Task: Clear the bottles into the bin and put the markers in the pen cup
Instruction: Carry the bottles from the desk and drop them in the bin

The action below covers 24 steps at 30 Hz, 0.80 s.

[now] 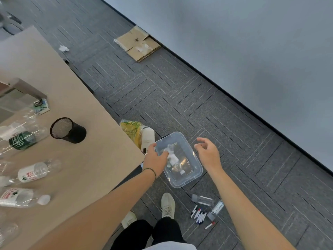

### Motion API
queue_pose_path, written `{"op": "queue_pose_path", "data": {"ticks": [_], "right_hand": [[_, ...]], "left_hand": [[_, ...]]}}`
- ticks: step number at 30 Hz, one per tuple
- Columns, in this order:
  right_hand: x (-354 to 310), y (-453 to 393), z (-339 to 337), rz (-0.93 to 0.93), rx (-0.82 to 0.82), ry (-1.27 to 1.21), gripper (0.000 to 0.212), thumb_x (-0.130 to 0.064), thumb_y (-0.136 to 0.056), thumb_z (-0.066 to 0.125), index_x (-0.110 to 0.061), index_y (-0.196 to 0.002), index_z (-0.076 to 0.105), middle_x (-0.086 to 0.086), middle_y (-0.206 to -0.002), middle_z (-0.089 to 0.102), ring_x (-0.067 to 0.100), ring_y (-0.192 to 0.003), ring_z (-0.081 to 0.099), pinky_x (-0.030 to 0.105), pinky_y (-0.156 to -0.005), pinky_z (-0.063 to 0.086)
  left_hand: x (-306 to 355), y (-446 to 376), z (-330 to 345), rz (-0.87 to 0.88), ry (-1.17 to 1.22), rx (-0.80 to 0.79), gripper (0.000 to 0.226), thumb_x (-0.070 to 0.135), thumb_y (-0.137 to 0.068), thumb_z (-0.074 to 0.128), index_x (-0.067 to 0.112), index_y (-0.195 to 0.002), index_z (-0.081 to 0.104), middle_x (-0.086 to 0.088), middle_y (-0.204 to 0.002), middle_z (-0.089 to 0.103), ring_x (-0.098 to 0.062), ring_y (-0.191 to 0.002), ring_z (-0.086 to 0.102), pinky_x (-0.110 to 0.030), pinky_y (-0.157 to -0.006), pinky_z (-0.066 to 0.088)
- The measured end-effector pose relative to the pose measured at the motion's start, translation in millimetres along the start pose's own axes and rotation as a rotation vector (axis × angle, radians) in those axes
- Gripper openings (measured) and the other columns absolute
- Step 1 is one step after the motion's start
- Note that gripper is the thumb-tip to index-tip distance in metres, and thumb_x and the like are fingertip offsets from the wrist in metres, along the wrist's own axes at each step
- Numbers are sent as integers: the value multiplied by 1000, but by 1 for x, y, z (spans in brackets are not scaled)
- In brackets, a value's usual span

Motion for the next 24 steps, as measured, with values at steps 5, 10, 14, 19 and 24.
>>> {"op": "queue_pose_path", "data": {"ticks": [5,10,14,19,24], "right_hand": [[-25,1,9,-76,-51,3,30,-24,-96,64,-24,-126,63,-5,-103,69,8,-93,65,22,-70,45],[-63,10,35,-176,-151,28,31,-28,-95,66,-27,-126,64,-4,-106,70,10,-100,66,24,-78,49],[-108,25,59,-282,-190,74,29,-30,-95,67,-29,-124,66,-7,-102,70,6,-97,65,24,-80,49],[-171,59,116,-444,-265,180,33,-32,-92,69,-29,-125,67,-10,-103,69,5,-98,63,26,-86,52],[-228,114,205,-594,-371,256,34,-29,-92,68,-27,-126,67,-9,-105,69,8,-101,63,25,-85,51]], "left_hand": [[17,2,-20,97,-170,79,57,39,-92,59,23,-145,45,-3,-110,65,-23,-96,64,-37,-87,52],[22,7,-49,98,-139,127,65,57,-85,48,27,-143,45,-4,-118,66,-24,-107,63,-43,-98,51],[27,16,-86,151,-179,212,52,48,-94,53,29,-141,46,-4,-119,63,-26,-104,64,-43,-95,52],[14,36,-154,154,-141,310,48,44,-96,52,30,-141,44,-4,-125,60,-26,-111,60,-46,-97,51],[-25,60,-242,142,-33,393,54,39,-94,54,28,-146,43,-7,-133,56,-27,-120,55,-48,-104,47]]}}
Point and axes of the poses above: each hand's wrist, its own y-axis away from the middle knuckle, its own z-axis out of the palm, x = y × z, the point moved 9 cm from there along -y, towards the middle knuckle
